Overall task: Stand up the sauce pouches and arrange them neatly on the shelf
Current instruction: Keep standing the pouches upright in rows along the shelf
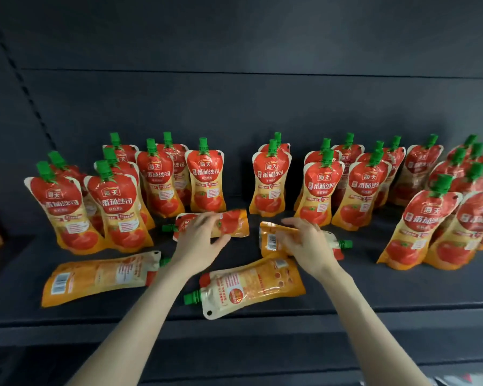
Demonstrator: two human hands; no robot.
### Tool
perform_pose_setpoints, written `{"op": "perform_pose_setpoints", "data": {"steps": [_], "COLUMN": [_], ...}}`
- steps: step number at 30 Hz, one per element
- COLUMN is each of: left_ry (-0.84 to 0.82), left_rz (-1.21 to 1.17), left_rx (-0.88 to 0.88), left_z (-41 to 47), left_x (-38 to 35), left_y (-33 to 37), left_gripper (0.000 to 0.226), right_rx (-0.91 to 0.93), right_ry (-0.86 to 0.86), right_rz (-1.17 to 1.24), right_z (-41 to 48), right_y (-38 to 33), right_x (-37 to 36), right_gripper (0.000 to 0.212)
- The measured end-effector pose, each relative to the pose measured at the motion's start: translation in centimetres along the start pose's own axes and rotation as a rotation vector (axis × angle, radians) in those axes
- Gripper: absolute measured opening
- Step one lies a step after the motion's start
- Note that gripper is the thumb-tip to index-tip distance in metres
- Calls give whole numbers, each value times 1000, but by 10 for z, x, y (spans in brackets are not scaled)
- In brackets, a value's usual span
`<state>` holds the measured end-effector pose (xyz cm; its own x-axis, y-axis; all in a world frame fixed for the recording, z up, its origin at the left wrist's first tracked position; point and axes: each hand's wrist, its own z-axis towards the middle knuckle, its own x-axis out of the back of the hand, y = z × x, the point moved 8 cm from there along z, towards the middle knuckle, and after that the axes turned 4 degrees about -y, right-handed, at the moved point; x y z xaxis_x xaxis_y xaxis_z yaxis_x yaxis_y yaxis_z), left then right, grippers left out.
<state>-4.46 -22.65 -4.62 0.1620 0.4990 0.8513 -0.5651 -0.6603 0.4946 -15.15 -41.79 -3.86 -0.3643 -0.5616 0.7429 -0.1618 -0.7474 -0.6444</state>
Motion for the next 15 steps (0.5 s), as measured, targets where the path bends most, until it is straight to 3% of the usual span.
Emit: {"op": "perform_pose_setpoints", "data": {"steps": [4, 11, 15], "left_ry": [-187, -19, 22], "left_rz": [53, 32, 251], "left_rx": [9, -118, 138], "left_z": [17, 10, 7], "left_x": [-29, -17, -6], "left_y": [-12, 6, -18], "left_gripper": [59, 40, 56], "right_rx": [-36, -83, -186], "right_ry": [-65, -98, -132], "right_rz": [-70, -133, -312], "right_z": [4, 2, -1], "right_y": [17, 39, 55], "right_x": [-9, -1, 9], "right_gripper": [33, 37, 56]}}
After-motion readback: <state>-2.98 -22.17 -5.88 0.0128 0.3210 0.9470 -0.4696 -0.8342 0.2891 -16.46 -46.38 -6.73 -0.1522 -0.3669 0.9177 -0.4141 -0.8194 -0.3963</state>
